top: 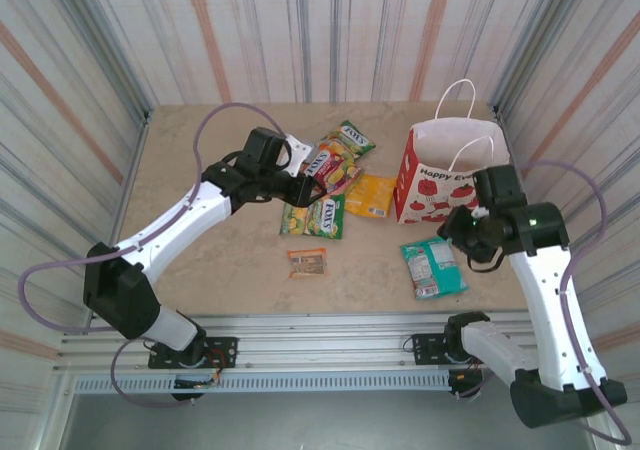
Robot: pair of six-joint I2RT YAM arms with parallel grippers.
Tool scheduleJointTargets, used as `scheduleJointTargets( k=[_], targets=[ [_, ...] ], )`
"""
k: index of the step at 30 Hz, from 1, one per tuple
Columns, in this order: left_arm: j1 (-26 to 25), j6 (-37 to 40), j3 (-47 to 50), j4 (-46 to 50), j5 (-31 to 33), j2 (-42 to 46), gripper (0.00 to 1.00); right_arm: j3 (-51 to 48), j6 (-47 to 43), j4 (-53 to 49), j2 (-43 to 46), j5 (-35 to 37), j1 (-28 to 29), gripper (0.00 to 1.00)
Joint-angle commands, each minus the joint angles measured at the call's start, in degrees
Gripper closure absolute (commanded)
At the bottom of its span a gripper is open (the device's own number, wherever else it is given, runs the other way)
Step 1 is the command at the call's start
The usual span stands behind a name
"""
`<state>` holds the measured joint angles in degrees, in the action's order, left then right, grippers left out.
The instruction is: Place the snacks into the paper bag
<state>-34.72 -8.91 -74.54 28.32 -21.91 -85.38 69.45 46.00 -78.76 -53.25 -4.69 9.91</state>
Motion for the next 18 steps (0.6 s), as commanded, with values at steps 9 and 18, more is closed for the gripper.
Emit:
scheduleJointTargets(
  k=[9,18],
  targets=[
    [-1.1,-2.5,6.1,-2.2,0.6,4.0,0.48,-31.2,35.0,17.7,13.0,-8.2,0.2,0.40],
    [-1.1,-3.7,9.5,-2.8,1.4,5.6,0.48,-42.3,45.7,25.0,14.2,-8.5,-0.4,0.41]
  ],
)
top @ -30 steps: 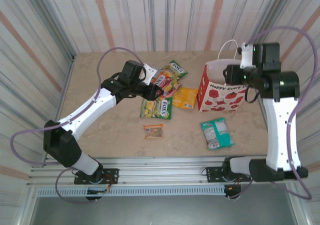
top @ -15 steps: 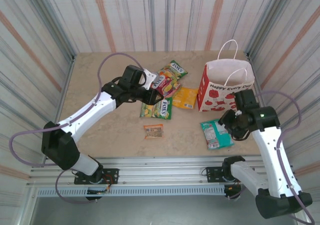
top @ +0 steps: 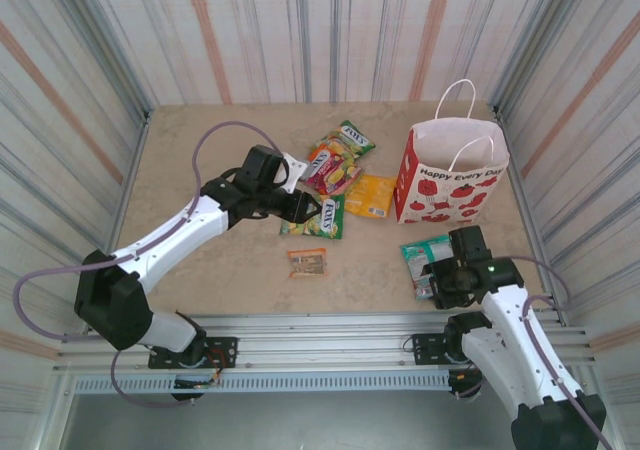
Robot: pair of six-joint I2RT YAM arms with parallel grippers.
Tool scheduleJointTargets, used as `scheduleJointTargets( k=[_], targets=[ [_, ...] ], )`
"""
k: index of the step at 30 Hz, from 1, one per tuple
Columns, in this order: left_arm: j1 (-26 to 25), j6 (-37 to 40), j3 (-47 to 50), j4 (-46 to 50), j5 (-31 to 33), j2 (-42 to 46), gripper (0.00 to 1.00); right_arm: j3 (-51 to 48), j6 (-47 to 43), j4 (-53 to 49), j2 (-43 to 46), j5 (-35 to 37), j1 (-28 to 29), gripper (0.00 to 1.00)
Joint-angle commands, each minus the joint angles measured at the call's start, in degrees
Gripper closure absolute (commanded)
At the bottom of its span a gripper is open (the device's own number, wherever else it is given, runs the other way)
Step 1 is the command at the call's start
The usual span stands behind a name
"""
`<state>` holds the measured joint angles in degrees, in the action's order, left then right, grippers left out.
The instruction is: Place the snacks into the paper bag
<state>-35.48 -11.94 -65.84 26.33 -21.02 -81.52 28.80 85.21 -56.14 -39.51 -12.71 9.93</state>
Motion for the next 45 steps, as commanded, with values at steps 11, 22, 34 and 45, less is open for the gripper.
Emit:
scheduleJointTargets(
  k=[11,22,34,45],
  targets=[
    [-0.3,0.3,0.8,-0.3,-0.1,0.4,0.48,-6.8,6.8,7.0,-1.8,-0.4,-4.9,0.44],
    [-0.2,0.6,1.6,0.0,-0.2,-0.1,0.48,-9.9,4.6,11.0,-8.3,0.7,-5.4,0.47],
    [-0.1,0.5,2.5,0.3,0.5,0.3,0.47,-7.2,1.6,7.8,-9.4,4.4,-5.2,0.92],
    [0.5,1.4,1.4,1.8,0.9,1.2,0.47,4.1,-8.6,-5.9,-0.5,5.2,-5.1,1.00]
  ],
)
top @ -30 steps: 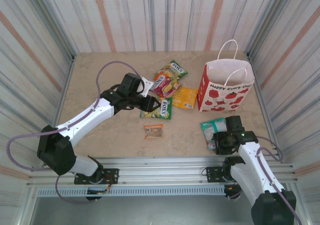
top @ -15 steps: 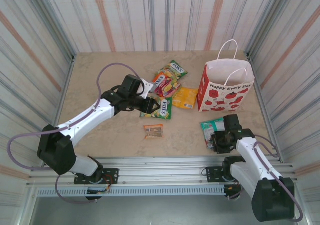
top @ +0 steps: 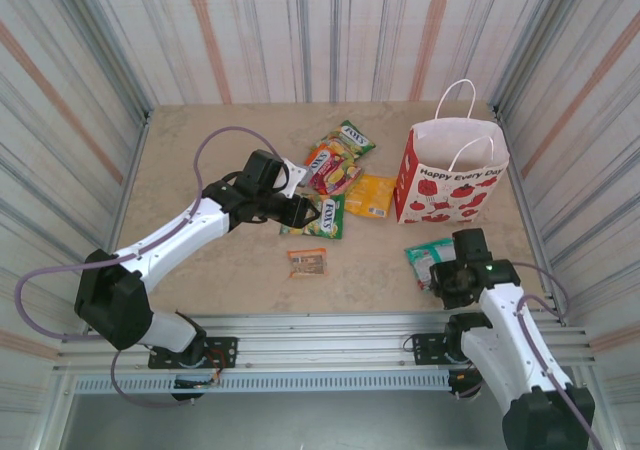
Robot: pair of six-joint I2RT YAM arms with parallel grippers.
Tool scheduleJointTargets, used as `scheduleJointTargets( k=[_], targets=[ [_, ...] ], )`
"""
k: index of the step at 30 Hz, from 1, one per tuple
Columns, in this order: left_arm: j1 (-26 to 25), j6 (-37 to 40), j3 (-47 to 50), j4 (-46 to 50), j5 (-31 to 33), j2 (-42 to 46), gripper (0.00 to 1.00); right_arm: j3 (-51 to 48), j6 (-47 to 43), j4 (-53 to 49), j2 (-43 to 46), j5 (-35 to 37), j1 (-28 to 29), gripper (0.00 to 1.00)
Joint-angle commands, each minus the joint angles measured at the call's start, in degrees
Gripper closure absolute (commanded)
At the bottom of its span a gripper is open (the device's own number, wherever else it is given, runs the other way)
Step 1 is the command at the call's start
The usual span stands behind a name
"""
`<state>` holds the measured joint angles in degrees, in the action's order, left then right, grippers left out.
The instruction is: Place the snacks into the paper bag
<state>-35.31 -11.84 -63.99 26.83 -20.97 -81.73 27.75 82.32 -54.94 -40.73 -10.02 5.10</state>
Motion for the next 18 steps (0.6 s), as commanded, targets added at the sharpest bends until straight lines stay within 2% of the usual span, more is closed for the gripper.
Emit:
scheduleJointTargets(
  k=[1,8,18],
  targets=[
    [0.3,1.3,-0.6,1.4,0.8,1.4,0.48,7.4,-8.2,-8.4,0.1,2.6,-0.2,1.00],
    [0.3,2.2,-2.3,2.6,1.1,1.2,0.47,23.7,-26.4,-16.0,-8.8,-0.6,0.8,1.00],
    [0.3,2.4,-3.1,2.9,1.1,1.1,0.47,47.5,-45.3,-28.2,-20.9,1.3,8.7,1.00]
  ],
)
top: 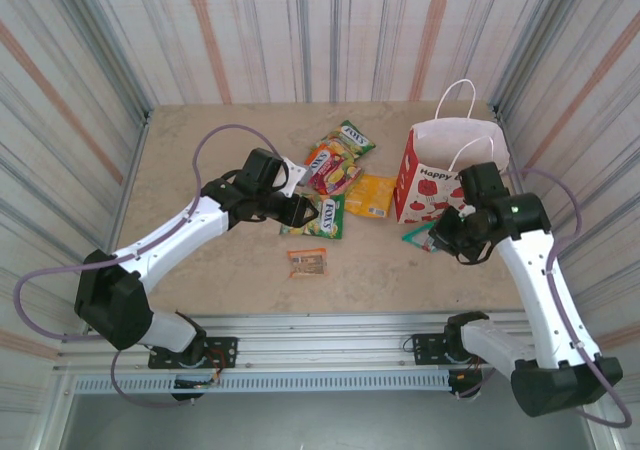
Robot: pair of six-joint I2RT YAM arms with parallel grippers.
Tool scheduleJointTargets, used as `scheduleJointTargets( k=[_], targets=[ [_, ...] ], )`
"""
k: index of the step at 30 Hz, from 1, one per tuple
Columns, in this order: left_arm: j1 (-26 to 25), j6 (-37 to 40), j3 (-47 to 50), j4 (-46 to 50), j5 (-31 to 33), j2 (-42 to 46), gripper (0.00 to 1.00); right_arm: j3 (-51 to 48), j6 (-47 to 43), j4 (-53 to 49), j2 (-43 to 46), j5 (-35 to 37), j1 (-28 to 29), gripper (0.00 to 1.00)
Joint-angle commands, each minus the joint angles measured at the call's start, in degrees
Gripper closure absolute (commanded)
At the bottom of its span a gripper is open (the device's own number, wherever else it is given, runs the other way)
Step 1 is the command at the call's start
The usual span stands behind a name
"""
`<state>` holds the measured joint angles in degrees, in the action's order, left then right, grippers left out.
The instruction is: Place the snacks into the paper bag
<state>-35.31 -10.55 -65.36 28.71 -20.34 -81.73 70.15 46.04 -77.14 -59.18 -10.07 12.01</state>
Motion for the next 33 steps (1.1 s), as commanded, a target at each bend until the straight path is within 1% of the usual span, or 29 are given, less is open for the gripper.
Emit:
scheduleJointTargets(
  k=[1,3,9,11,13,15,17,20,22,25,28,32,33],
  targets=[
    [0.3,1.2,-1.9,1.2,0.5,1.0,0.47,7.3,-10.4,-6.7,-3.5,1.4,2.5,1.00],
    [0.3,1.5,-2.2,1.3,0.8,1.1,0.47,12.3,-13.8,-7.5,-5.5,1.7,4.2,1.00],
    [0.4,2.4,-3.3,2.5,1.4,1.0,0.47,26.5,-26.2,-8.3,-10.4,-0.4,9.5,1.00],
    [0.5,2.6,-3.7,2.7,1.5,0.8,0.47,32.1,-28.8,-9.4,-12.7,-0.4,10.1,1.00],
    [0.6,2.7,-4.0,2.9,1.4,0.7,0.47,39.3,-30.7,-10.6,-15.5,1.2,10.1,1.00],
    [0.6,2.7,-4.4,3.2,1.4,0.5,0.47,46.5,-31.7,-11.4,-18.6,4.3,9.9,1.00],
    [0.6,2.6,-4.7,3.3,1.5,0.6,0.47,52.5,-31.9,-10.7,-21.4,4.6,8.9,1.00],
    [0.6,2.7,-5.0,3.8,1.9,0.7,0.47,60.4,-30.7,-8.8,-25.3,1.6,6.5,1.00],
    [0.8,2.7,-5.0,4.1,2.2,1.0,0.47,63.5,-28.6,-7.6,-27.0,-0.2,3.6,1.00],
    [1.1,2.9,-4.9,4.6,2.7,1.5,0.47,63.7,-28.3,-6.4,-28.0,-3.8,-2.2,1.00],
    [1.5,3.0,-4.7,4.7,2.9,1.8,0.47,63.8,-32.5,-7.0,-28.6,-4.6,-6.3,1.00],
    [2.0,3.3,-5.0,5.1,2.9,1.6,0.47,63.8,-45.4,-10.2,-28.9,-4.1,-8.6,1.00],
    [2.1,3.3,-5.1,5.1,2.9,1.5,0.47,63.6,-47.6,-10.6,-28.8,-2.7,-8.5,1.00]
  ],
)
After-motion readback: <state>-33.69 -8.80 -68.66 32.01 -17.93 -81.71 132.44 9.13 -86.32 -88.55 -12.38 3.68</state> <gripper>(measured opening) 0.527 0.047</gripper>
